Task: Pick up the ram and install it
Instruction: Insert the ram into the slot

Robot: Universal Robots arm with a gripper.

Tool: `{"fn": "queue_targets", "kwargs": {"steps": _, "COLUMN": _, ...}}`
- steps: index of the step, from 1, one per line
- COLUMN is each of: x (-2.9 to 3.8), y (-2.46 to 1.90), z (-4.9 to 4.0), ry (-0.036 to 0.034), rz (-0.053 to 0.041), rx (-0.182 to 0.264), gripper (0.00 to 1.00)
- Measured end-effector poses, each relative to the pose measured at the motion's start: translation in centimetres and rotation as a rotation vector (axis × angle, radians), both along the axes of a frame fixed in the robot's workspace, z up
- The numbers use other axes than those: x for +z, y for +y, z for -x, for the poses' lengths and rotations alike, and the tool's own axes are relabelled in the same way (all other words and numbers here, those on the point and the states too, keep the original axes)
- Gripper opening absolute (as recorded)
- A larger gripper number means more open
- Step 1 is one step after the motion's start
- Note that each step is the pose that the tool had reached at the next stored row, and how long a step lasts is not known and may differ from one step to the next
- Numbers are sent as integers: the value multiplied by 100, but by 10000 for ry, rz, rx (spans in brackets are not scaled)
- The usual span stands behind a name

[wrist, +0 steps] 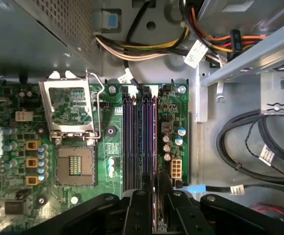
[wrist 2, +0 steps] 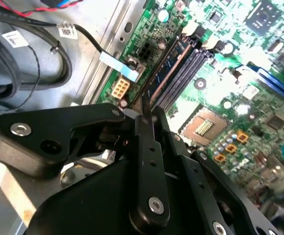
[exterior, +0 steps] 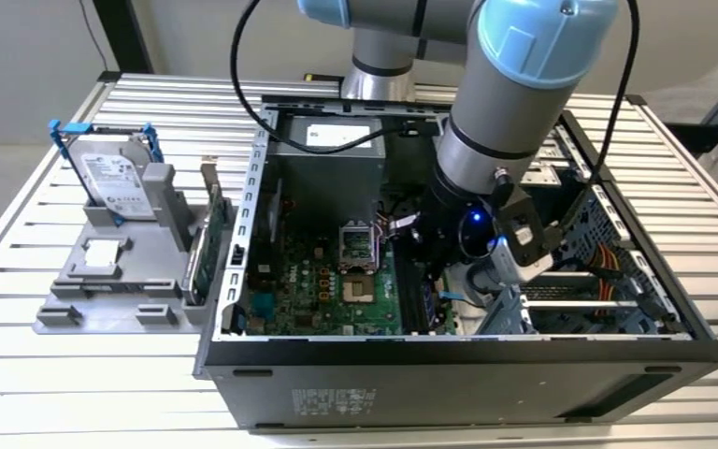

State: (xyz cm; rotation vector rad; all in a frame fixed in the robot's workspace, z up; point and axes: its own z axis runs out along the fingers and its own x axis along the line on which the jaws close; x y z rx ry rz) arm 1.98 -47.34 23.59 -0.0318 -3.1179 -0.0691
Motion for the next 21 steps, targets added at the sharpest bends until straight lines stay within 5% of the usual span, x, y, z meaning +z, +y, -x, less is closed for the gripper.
{"fn": "queue_targets", "kwargs": {"steps": 4, "x": 43, "y": 1, "z": 0, "ry": -2, "rz": -4, "rx": 0, "gripper": 100}}
{"fn": "queue_targets", "kwargs": {"steps": 5, "x": 45, "y": 1, "z": 0, "ry": -1, "rz": -3, "rx": 0, "gripper": 0}}
{"fn": "queue_targets", "kwargs": {"steps": 21, "x": 75, "y": 0, "z": 0, "ry": 0, "rz": 1, "rx": 0, "gripper": 0}}
